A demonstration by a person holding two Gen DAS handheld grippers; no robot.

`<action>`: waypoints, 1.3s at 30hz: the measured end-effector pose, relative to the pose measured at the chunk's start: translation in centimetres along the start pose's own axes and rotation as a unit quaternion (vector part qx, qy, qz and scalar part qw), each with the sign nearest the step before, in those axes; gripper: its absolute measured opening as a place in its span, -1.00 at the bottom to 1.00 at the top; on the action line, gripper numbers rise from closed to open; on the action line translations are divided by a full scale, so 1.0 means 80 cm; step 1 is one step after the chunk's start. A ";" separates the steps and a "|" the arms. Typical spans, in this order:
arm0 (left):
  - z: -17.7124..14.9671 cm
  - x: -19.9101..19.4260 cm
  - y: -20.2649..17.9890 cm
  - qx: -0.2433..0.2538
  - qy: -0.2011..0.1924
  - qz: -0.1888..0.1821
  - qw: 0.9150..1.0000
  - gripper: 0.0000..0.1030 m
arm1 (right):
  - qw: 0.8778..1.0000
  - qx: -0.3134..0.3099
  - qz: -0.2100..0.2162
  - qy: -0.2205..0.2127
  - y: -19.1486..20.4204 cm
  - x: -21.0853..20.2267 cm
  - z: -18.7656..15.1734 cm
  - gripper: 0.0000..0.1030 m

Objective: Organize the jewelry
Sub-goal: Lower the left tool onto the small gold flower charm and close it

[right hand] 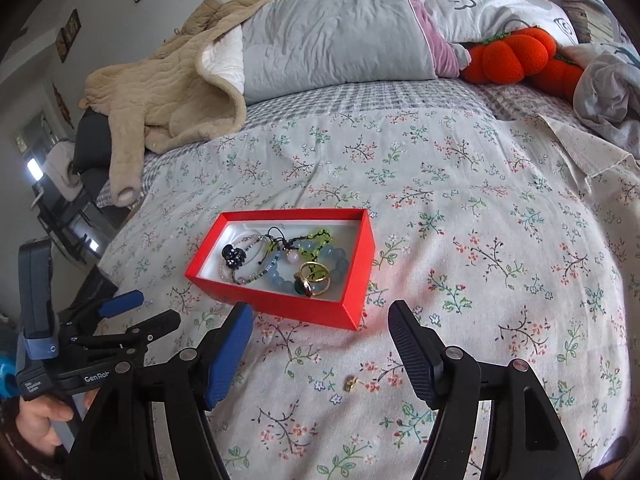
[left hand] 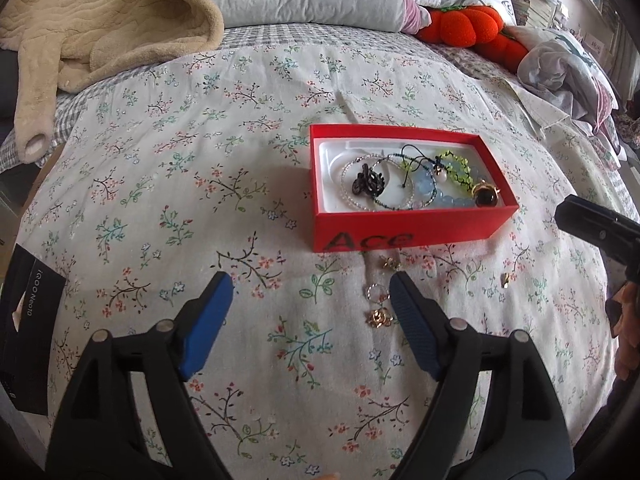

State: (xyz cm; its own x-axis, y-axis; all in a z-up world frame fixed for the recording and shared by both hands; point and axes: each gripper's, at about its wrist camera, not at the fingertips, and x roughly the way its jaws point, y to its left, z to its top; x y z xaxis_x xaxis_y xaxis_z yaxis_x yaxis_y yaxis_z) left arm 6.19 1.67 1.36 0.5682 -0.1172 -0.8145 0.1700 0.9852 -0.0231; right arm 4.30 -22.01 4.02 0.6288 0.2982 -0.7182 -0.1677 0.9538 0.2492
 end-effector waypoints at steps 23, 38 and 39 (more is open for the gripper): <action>-0.046 0.027 -0.024 0.054 0.053 -0.007 0.997 0.59 | 0.995 -0.003 -0.078 0.057 -0.053 0.012 -0.057 0.49; -0.045 0.051 -0.053 0.055 0.067 -0.085 0.993 0.06 | 0.994 -0.019 -0.081 0.073 -0.048 0.020 -0.065 0.49; -0.044 0.052 -0.052 0.051 0.066 -0.085 0.993 0.02 | 0.994 -0.019 -0.080 0.074 -0.048 0.020 -0.065 0.49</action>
State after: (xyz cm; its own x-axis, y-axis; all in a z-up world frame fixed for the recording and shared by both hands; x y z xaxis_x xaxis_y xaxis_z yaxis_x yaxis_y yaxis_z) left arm 5.02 -2.46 -3.94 0.4150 -0.2573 -0.8727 0.3392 0.9338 -0.1140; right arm 2.03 -25.00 -1.48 0.5321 0.1414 -0.8348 -0.1051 0.9894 0.1006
